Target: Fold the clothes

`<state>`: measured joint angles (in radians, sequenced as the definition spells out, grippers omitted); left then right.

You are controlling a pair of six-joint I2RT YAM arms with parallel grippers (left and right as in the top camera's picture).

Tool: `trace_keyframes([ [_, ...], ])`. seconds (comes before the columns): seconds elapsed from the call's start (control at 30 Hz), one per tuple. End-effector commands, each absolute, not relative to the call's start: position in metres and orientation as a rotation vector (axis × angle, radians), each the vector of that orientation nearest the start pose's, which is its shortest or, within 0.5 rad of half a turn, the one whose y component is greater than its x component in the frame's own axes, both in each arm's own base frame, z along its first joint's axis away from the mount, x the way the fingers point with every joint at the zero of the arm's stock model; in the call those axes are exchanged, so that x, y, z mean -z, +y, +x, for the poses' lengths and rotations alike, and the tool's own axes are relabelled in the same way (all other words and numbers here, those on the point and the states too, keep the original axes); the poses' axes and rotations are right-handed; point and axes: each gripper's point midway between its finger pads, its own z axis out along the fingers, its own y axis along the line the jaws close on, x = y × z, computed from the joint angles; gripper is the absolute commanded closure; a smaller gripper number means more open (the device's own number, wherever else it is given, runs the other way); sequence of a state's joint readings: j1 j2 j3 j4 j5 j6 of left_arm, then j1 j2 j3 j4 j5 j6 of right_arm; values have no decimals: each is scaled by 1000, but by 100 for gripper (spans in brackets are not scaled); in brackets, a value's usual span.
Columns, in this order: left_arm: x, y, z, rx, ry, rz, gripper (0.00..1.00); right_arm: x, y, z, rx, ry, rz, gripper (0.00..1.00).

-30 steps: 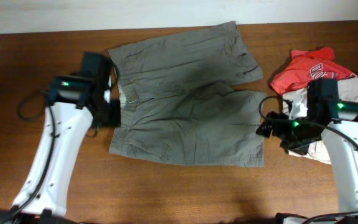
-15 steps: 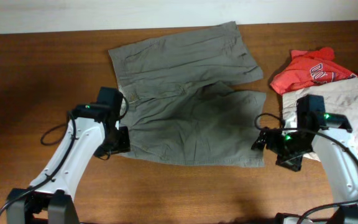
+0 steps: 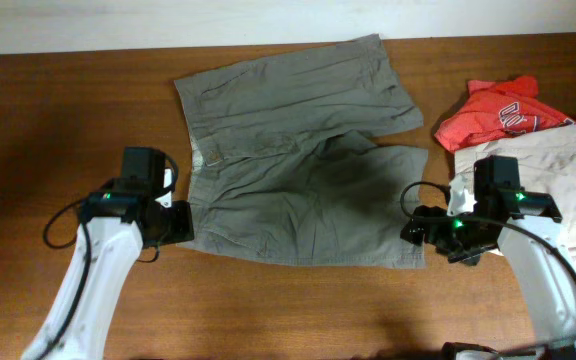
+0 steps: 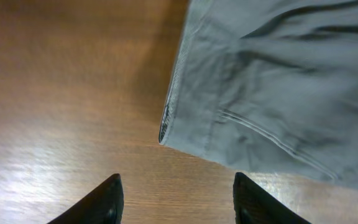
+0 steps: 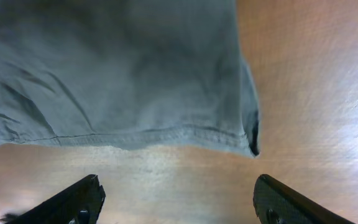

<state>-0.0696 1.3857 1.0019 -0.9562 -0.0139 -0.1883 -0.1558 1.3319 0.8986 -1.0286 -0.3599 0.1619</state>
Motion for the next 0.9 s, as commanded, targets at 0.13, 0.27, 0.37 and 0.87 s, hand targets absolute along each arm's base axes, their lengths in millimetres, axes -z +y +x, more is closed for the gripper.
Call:
trace_keyframes([
  [0.13, -133, -36, 277, 59, 2761, 186, 27, -140, 30, 261, -175, 2784, -40, 15],
  [0.27, -136, -48, 282, 151, 2733, 202, 1, -139, 51, 258, -60, 2779, -214, 16],
  [0.37, -137, -48, 284, 152, 2721, 202, 1, -139, 63, 254, 19, 2767, -284, 10],
  [0.87, -141, -49, 291, 152, 2689, 202, 1, -152, 149, 241, -507, 2705, -439, 1],
])
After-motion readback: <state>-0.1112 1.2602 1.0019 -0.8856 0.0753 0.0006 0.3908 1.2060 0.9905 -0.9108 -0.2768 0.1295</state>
